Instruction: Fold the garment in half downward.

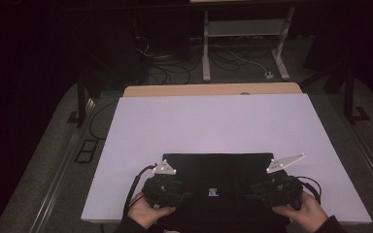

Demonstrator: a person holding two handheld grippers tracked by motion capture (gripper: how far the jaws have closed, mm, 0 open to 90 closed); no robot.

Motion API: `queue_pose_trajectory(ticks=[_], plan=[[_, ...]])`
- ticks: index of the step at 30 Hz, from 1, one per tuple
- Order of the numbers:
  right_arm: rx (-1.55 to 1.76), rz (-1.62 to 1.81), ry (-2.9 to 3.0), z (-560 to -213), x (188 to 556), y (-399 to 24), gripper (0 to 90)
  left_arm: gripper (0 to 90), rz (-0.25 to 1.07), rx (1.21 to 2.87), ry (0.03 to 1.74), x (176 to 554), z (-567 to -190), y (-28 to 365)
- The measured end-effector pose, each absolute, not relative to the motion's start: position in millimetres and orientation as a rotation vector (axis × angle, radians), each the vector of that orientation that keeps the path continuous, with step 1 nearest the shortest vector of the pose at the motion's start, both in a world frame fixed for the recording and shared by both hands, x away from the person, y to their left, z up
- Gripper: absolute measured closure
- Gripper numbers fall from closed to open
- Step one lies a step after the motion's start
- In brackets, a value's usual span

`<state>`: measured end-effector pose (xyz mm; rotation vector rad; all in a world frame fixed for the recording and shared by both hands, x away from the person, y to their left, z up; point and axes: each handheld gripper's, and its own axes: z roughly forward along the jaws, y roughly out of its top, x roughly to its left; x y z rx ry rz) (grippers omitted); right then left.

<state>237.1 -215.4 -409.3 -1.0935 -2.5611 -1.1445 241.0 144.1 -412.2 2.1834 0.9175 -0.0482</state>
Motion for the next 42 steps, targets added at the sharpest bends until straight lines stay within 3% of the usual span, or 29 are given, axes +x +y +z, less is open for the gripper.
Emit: queue_pose_trajectory(ticks=[9,19,24,42], plan=[[-1.136,-1.191,-2.550,-402,244,-224,33.9,19.9,-0.072,2.175,0.906,253,-407,149],[-1.206,-1.253,-2.547,-388,255,-248,13.1,0.8,-0.121,2.186,0.855,267,-396,155],[-1.223,-1.265,-2.549,-383,259,-258,0.5,0.0,-0.095,2.175,0.845,273,-392,158],[-1.241,-1.288,-2.569,-378,276,-282,0.0,0.0,-0.031,2.119,0.834,294,-381,177]])
